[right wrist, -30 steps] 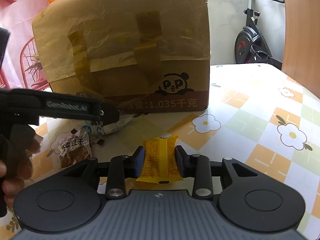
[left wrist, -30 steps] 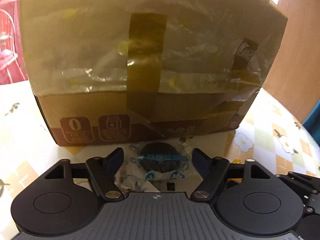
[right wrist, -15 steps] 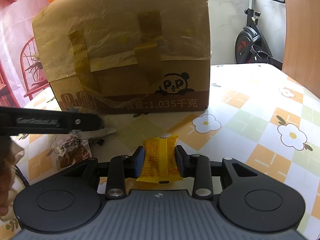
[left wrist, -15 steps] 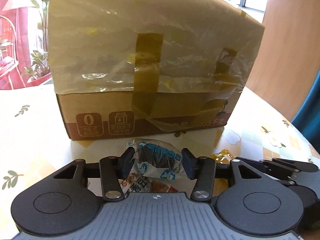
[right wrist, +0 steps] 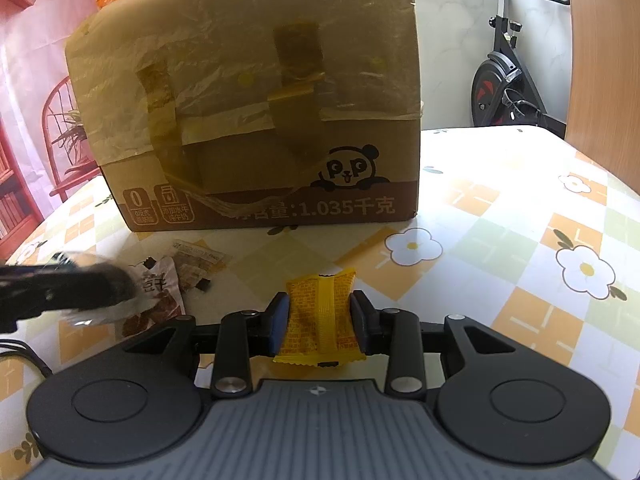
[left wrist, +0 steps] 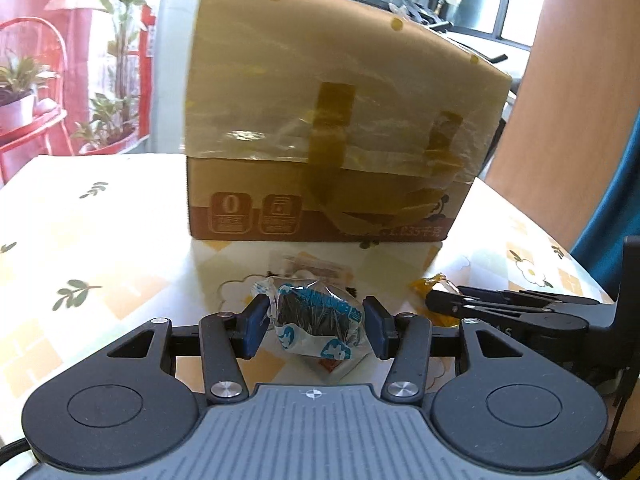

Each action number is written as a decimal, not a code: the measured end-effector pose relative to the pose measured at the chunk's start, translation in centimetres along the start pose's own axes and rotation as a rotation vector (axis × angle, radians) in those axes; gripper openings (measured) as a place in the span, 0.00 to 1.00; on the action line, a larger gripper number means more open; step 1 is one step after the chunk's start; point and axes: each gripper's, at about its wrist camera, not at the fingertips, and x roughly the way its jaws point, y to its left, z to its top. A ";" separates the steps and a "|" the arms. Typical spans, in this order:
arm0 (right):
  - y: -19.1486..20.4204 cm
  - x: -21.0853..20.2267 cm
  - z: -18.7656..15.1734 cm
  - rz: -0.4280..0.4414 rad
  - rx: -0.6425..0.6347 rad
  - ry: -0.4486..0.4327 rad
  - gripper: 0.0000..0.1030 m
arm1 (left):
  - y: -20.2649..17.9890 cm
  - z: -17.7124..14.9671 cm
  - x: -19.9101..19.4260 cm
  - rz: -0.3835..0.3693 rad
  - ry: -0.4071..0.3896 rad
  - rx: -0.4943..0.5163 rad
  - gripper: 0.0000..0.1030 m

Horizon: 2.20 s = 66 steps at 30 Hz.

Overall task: Organize snacks
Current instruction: 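Lift both held snacks and carry them over the box, then open both grippers to drop the snacks into the box, then move both tools back down to the last snacks on the table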

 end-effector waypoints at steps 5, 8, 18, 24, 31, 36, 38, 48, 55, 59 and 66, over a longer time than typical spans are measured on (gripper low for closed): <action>0.0 -0.5 -0.2 0.024 0.000 -0.027 0.34 | 0.4 0.4 -1.3 0.001 -0.035 -0.015 0.52; 0.2 -1.1 -0.2 0.018 -0.005 -0.054 0.34 | 0.0 1.0 -1.9 -0.013 -0.056 -0.005 0.52; 0.1 -5.9 5.1 0.054 -0.024 -0.247 0.34 | -2.2 7.5 -4.6 -0.115 -0.198 0.083 0.52; -0.8 -9.7 10.8 0.088 -0.022 -0.429 0.34 | -4.7 12.8 -5.1 -0.162 -0.306 0.144 0.52; -1.4 -8.7 16.3 0.081 -0.062 -0.499 0.34 | -6.4 18.7 -1.9 -0.166 -0.324 0.110 0.52; -1.2 -5.7 18.2 0.055 -0.106 -0.501 0.34 | -6.9 20.6 0.7 -0.142 -0.290 0.091 0.52; -1.4 -4.4 18.5 0.054 -0.103 -0.486 0.34 | -6.9 21.0 1.4 -0.125 -0.279 0.105 0.52; -3.0 -1.5 17.9 0.048 -0.091 -0.418 0.37 | -5.7 20.9 3.9 -0.118 -0.177 0.089 0.63; -2.3 -2.7 16.8 0.033 -0.122 -0.434 0.53 | -5.2 20.8 1.7 -0.100 -0.210 0.104 0.65; -1.6 -3.7 16.2 0.030 -0.119 -0.432 0.53 | -5.0 20.4 -0.3 -0.119 -0.237 0.099 0.65; -1.1 -6.0 14.5 0.053 -0.064 -0.434 0.53 | -4.5 18.2 -4.3 -0.133 -0.293 0.137 0.65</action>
